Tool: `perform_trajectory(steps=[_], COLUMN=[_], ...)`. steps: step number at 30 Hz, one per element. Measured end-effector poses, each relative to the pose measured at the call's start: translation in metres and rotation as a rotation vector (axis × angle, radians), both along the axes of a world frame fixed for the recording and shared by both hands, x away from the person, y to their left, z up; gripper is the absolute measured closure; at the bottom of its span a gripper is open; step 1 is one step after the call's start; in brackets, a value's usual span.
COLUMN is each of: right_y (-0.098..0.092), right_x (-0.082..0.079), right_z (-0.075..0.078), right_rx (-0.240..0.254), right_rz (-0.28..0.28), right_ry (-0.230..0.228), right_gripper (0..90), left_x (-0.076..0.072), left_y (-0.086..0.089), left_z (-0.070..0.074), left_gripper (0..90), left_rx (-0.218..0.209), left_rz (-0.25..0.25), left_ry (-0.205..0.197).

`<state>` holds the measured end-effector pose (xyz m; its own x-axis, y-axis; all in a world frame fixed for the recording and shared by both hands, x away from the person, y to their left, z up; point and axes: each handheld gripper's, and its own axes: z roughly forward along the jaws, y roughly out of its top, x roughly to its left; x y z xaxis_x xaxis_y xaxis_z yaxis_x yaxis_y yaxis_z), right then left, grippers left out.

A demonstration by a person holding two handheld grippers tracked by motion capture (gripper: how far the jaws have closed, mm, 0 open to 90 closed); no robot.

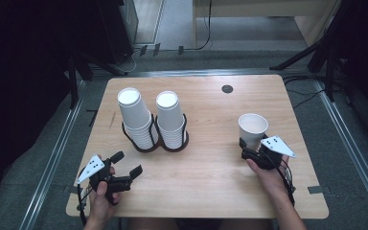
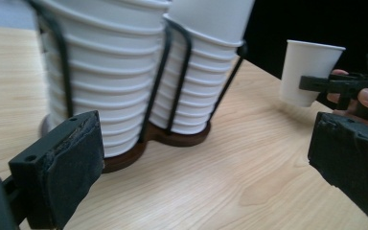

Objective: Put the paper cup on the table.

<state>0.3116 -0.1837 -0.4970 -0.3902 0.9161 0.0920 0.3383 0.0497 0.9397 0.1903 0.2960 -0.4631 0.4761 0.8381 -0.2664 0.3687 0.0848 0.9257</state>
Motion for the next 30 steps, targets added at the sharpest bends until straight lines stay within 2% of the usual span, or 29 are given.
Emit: perform_trajectory(steps=[3,5,8,12,14,16,17,21,24,30], right_y=[0.000,0.001,0.003,0.005,0.006,0.009,0.009,0.012,0.014,0.015], right_x=[0.005,0.007,0.010,0.011,0.011,0.012,0.012,0.013,0.012,0.014], right_z=[-0.004,-0.006,-0.009,-0.011,-0.012,-0.013,-0.013,-0.015,-0.016,-0.016], right_rx=[-0.005,-0.015,-0.037,-0.049,-0.067,-0.083,-0.089,-0.111,-0.131,-0.147], right_rz=[-0.027,-0.042,-0.068,-0.083,-0.081,-0.088,-0.090,-0.095,-0.094,-0.108], right_ry=[0.008,0.010,0.014,0.020,0.017,0.017,0.017,0.022,0.020,0.061], right_gripper=[20.3,20.3,20.2,20.2,20.2,20.2,20.2,20.2,20.0,19.5], left_x=[0.001,0.003,0.006,0.007,0.008,0.009,0.009,0.009,0.008,0.009], left_y=[0.010,0.016,0.024,0.026,0.028,0.031,0.032,0.039,0.042,0.039], left_z=[-0.005,-0.010,-0.015,-0.018,-0.019,-0.020,-0.021,-0.022,-0.022,-0.027], left_gripper=[0.0,0.0,0.0,0.0,0.0,0.0,0.0,0.0,0.0,0.0], left_rx=[0.019,0.067,0.071,0.130,0.161,0.160,0.167,0.174,0.163,0.194], left_rz=[0.045,0.079,0.105,0.149,0.190,0.209,0.235,0.277,0.292,0.314], left_ry=[0.012,0.020,0.048,0.056,0.076,0.095,0.111,0.132,0.138,0.169])
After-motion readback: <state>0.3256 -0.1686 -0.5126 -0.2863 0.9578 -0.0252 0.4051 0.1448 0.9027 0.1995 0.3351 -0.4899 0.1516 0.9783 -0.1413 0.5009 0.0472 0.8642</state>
